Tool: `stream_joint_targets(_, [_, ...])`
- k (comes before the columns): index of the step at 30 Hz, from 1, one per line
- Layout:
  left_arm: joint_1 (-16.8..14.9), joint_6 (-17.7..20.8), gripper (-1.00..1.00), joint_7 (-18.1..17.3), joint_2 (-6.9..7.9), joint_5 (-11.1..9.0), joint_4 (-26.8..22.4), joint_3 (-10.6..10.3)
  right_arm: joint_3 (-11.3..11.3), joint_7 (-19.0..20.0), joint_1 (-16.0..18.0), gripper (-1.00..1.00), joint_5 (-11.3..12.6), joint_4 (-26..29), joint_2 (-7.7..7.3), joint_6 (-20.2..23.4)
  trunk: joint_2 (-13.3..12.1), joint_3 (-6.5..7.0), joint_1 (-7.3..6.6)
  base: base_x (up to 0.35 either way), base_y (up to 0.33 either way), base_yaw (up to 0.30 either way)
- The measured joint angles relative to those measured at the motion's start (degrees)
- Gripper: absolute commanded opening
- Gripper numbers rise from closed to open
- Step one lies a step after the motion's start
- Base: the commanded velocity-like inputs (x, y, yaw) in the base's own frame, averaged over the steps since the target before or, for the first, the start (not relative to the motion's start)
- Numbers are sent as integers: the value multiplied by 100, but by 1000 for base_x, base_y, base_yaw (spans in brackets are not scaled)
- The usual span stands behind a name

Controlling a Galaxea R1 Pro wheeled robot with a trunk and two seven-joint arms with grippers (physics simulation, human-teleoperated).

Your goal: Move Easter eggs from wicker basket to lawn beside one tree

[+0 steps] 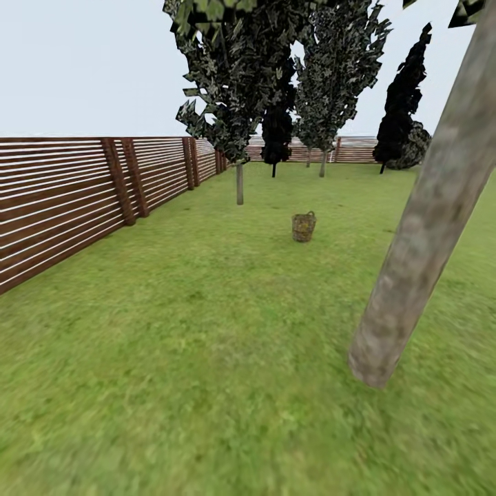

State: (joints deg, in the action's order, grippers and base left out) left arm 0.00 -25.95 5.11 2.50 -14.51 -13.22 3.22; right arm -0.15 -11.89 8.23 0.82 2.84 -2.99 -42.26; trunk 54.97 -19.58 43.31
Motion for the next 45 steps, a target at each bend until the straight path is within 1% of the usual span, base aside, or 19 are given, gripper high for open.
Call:
stream_joint_targets(11, [0,-1,100,2,6,2,0,2,0,1,0,100,-1,0,0,-1,0,91,0,318,165,0])
stream_joint_targets(20, [0,-1,100,2,7,-4,0,2,1,7,0,100,-10,-2,1,1,0,97,0,293,223,-12])
stream_joint_targets(34, [0,1,100,2,6,-5,-1,2,3,11,-1,100,-25,1,0,12,-1,98,1,279,233,-172])
stream_joint_targets(41, [0,-1,100,2,7,-8,0,3,3,8,0,100,-18,1,0,8,0,97,0,289,204,-19])
stream_joint_targets(45, [0,-2,100,0,7,-11,0,1,3,2,0,100,-17,0,0,7,0,97,0,313,77,-1])
